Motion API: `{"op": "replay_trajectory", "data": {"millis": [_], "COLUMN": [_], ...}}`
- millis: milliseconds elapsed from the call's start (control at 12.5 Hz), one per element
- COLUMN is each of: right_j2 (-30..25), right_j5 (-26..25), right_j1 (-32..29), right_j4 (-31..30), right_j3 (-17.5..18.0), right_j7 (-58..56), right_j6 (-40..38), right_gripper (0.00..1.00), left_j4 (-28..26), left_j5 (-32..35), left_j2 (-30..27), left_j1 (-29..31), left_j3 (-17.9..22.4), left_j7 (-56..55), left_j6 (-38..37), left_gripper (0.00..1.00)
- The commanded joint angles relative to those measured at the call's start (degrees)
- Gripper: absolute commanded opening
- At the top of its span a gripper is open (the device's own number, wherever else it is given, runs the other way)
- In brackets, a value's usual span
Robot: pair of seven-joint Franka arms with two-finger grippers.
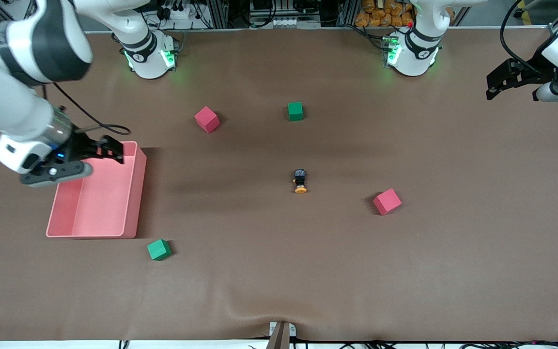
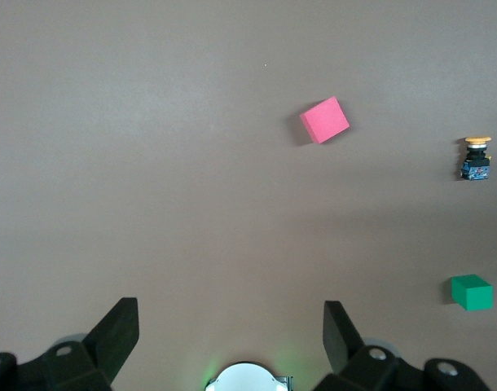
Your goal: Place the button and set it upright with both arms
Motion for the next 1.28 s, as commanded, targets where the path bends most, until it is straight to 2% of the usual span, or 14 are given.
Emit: {"op": "replay_trajectory", "data": {"millis": [0, 161, 482, 803, 1204], "right_j2": [-2.4, -2.3, -3.1, -6.3, -5.5], "right_j5": [-0.9, -0.9, -1.1, -1.1, -0.8], "right_j1": [-7.0, -10.3, -10.4, -11.5, -10.7], "right_j4": [-0.2, 5.6, 11.6, 11.7, 15.5], "right_j3": [3.4, 4.5, 4.0, 3.2, 0.5], "right_j7": [-4.0, -4.2, -3.8, -3.4, -2.8], "right_j6": [-3.8, -10.6, -20.7, -24.5, -27.3], "right_gripper": [1.00, 1.00, 1.00, 1.00, 1.00], "left_j4": [1.0, 1.0, 1.3, 1.8, 1.8], "left_j5": [0.0, 0.0, 0.0, 0.0, 0.0], "left_j2": [0.2, 0.2, 0.2, 0.2, 0.2], "left_j1": [0.4, 0.4, 0.5, 0.7, 0.7], "left_j3": [-0.3, -0.3, 0.0, 0.2, 0.2], "left_j7": [0.0, 0.1, 0.5, 0.7, 0.7], "left_j6": [-0.9, -0.9, -0.9, -0.9, -0.9], "left_gripper": [1.00, 1.00, 1.00, 1.00, 1.00]}}
